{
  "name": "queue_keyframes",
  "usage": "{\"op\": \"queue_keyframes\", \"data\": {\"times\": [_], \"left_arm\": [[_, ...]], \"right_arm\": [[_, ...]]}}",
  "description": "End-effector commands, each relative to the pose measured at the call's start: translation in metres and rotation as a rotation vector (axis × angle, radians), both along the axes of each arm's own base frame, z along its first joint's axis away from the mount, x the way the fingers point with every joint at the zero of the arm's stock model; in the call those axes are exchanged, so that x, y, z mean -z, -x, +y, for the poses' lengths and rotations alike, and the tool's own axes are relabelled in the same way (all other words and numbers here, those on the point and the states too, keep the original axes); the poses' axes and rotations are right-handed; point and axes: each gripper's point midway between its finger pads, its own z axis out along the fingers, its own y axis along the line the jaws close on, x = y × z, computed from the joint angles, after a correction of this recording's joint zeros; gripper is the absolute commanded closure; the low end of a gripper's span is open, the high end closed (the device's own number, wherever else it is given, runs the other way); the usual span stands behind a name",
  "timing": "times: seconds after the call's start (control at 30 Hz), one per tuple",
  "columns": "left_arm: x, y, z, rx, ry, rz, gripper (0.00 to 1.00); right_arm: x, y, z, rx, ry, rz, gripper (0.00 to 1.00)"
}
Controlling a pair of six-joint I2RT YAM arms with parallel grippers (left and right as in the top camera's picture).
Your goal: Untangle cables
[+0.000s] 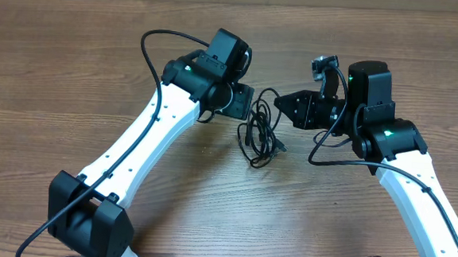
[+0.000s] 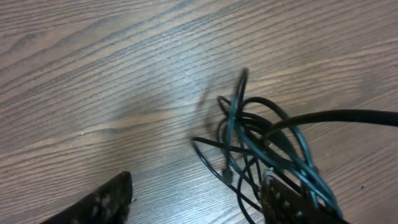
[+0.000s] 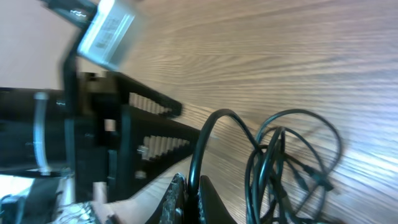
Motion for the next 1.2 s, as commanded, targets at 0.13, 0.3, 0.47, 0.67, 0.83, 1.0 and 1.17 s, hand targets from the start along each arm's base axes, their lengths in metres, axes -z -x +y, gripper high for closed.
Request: {"op": "queue_keyframes", "data": {"times": [0.13, 0.3, 0.47, 0.67, 0.83, 1.0, 1.17], "left_arm": [[-0.002, 0.003, -0.015, 0.04, 0.099, 0.032, 0.12], [0.01, 0.006, -0.017, 0.046, 0.093, 0.072, 0.11], [0.034, 0.013, -0.023, 0.062, 0.096, 0.163, 0.12], [0.054, 0.016, -0.039, 0.122, 0.149, 0.232, 0.12], [0.065, 0.014, -0.041, 0.141, 0.139, 0.238, 0.11], [0.079, 0.019, -0.044, 0.145, 0.148, 0.296, 0.27], [0.095, 0.028, -0.036, 0.13, 0.101, 0.36, 0.31]], "right_arm": [[-0.006, -0.007, -0.01, 0.056, 0.042, -0.026, 0.96], [0.049, -0.01, -0.097, 0.488, 0.416, 0.144, 0.94], [0.07, 0.026, -0.197, 0.894, 0.832, 0.264, 0.71], [0.078, 0.035, -0.195, 0.858, 0.846, 0.316, 0.35], [0.08, 0.035, -0.191, 0.842, 0.825, 0.328, 0.28], [0.079, 0.034, -0.19, 0.843, 0.818, 0.325, 0.26], [0.079, 0.034, -0.19, 0.843, 0.818, 0.324, 0.24]]}}
